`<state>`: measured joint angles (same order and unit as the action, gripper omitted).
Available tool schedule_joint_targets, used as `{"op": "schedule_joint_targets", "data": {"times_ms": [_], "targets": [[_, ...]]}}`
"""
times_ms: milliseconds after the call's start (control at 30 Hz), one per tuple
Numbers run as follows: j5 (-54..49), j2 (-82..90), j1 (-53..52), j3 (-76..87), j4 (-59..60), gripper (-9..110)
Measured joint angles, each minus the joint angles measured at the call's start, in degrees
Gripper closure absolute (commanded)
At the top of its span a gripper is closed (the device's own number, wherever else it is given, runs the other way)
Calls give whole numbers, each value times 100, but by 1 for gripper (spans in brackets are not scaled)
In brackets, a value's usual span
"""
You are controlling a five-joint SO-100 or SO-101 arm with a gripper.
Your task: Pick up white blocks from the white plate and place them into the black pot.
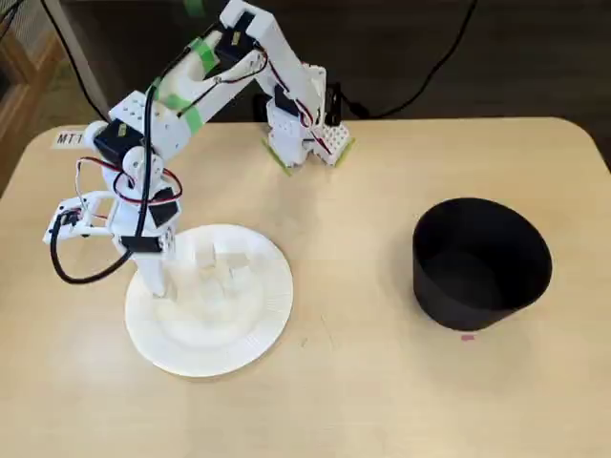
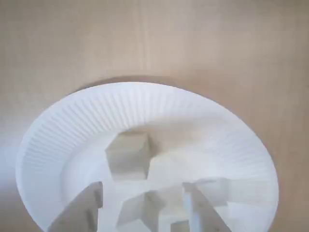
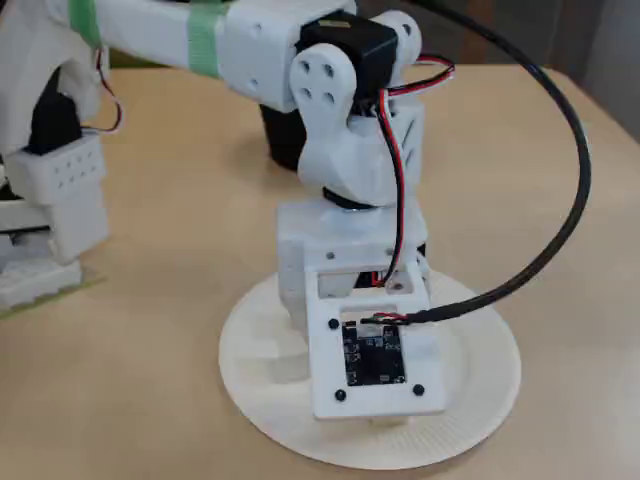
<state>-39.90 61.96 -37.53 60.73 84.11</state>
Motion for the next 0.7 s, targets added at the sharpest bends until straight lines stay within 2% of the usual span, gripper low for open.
{"op": "schedule_joint_targets", "data": {"times_ms": [367, 500, 600, 700], "targets": [[-88, -571, 44, -439, 0, 78], [-88, -791, 79, -589, -123, 86], [-35, -940, 141, -598, -316, 103], [132, -1090, 185, -668, -475, 104]]}}
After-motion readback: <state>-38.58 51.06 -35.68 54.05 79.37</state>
